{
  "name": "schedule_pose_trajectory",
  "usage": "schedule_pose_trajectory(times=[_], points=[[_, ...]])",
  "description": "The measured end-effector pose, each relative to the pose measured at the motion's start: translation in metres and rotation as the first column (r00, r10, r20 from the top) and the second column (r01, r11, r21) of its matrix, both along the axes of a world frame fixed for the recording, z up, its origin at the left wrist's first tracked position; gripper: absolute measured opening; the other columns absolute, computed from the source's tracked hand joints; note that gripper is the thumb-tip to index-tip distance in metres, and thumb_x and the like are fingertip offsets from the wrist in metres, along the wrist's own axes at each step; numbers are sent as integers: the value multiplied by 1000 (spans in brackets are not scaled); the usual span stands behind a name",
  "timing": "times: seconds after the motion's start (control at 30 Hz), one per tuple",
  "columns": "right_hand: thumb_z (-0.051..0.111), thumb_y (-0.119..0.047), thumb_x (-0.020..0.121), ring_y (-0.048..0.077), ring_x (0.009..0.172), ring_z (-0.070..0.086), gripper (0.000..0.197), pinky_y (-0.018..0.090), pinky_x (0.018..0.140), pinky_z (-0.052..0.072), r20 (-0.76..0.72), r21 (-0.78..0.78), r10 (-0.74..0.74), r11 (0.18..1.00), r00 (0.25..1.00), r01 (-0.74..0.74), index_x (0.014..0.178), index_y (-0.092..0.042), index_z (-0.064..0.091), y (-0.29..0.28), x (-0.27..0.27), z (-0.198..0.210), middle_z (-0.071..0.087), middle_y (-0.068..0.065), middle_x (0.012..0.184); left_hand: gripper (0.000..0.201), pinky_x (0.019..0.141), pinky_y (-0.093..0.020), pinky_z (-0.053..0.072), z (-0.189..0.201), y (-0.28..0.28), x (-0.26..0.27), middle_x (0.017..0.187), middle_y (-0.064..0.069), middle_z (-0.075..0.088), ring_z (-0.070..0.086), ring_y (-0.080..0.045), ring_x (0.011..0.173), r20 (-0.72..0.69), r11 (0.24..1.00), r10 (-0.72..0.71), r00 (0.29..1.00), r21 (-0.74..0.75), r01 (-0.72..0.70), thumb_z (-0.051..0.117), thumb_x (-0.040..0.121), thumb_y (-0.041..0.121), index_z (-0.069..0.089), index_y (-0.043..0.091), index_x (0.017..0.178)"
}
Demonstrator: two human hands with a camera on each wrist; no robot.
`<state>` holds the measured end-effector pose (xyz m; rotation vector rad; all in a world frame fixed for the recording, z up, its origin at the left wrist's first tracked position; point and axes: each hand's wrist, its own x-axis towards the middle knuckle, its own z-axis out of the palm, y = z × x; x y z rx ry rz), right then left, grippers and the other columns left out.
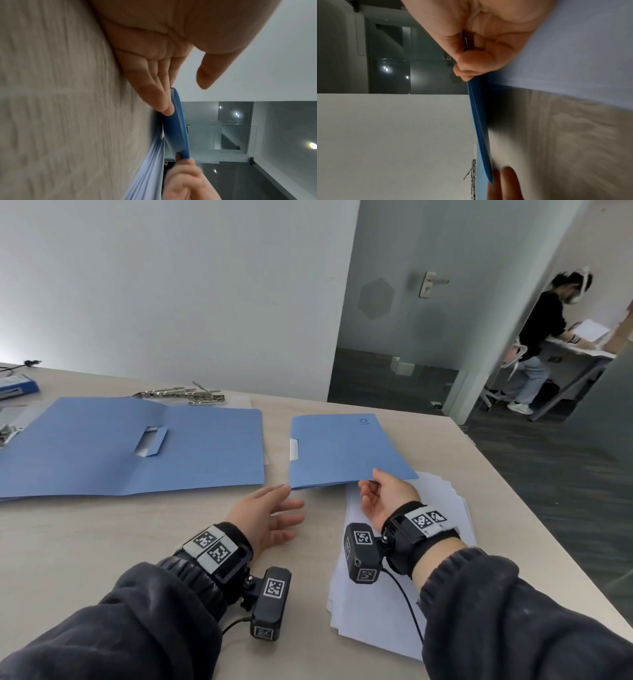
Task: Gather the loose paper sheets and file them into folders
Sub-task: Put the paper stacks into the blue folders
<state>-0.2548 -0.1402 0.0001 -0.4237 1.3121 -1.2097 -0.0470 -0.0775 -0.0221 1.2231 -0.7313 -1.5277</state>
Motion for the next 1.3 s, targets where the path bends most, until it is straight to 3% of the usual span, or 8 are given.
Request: schedule_pose_trajectory(times=[0.23, 0.37, 0.47, 0.7, 0.9, 1.07, 1.2, 1.3], points=[[54, -23, 104, 10, 36, 59, 14, 19, 34, 44, -9, 48, 24, 999, 1000, -24, 107, -9, 56, -67, 18, -5, 61, 6, 68, 22, 52, -30, 54, -4, 0, 2, 87, -13, 70, 69, -23, 70, 5, 999, -49, 999, -19, 49, 55, 99, 15, 64, 4, 116], [56, -28, 103, 16, 45, 62, 22, 21, 36, 47, 27, 53, 15, 998, 1000, -16, 93, -8, 55, -81, 21, -8, 60, 7, 66, 20, 54, -31, 57, -5, -1, 1, 83, -13, 69, 68, -23, 69, 14, 997, -77, 997, -17, 77, 54, 99, 12, 64, 0, 113], [54, -34, 103, 20, 58, 62, 29, 23, 37, 48, 87, 69, 41, 997, 995, -47, 100, -4, 55, -77, 21, -4, 63, 11, 73, 19, 59, -33, 58, -4, 0, 1, 83, -13, 68, 68, -23, 69, 22, 995, -93, 995, -15, 94, 53, 100, 12, 63, 1, 112], [50, -26, 102, 17, 49, 66, 34, 22, 42, 52, 173, -6, 32, 999, 984, -31, 127, -3, 49, -16, -15, 6, 66, 12, 80, 18, 67, -32, 58, -3, 7, -8, 85, -12, 70, 67, -22, 73, 171, 996, -86, 981, -17, 91, 53, 99, 10, 65, 1, 108], [55, -26, 99, 13, 49, 59, 17, 18, 42, 44, -63, -63, 8, 998, 998, -12, 99, -11, 63, 57, -81, 16, 66, 7, 78, 15, 68, -29, 53, 2, 24, -34, 99, -9, 74, 63, -18, 78, 492, 986, -134, 860, -18, 164, 59, 94, 15, 73, 16, 100], [59, -23, 93, 17, 63, 59, 16, 26, 53, 35, -489, -79, -48, 997, 871, 10, 97, -11, 68, 97, -133, 16, 73, 4, 82, 42, 95, -23, 38, 8, 40, -69, 128, 5, 61, 56, -17, 118, 794, 946, -229, 563, 44, 322, 57, 92, 30, 58, 27, 134], [54, -16, 92, 23, 80, 58, 18, 31, 68, 40, -683, -58, -6, 997, 731, -47, 90, -3, 67, 122, -157, 10, 70, 17, 99, 17, 90, -31, 46, 8, 45, -86, 108, -3, 65, 62, -26, 106, 830, 930, -265, 491, 86, 357, 61, 76, 39, 62, 30, 91], [53, -14, 93, 26, 88, 63, 17, 32, 71, 43, -666, -35, 33, 997, 745, -75, 91, -4, 67, 131, -166, 1, 69, 15, 98, 20, 87, -26, 46, 4, 47, -86, 104, 5, 65, 60, -19, 97, 818, 943, -246, 519, 80, 322, 63, 87, 26, 67, 32, 106]])
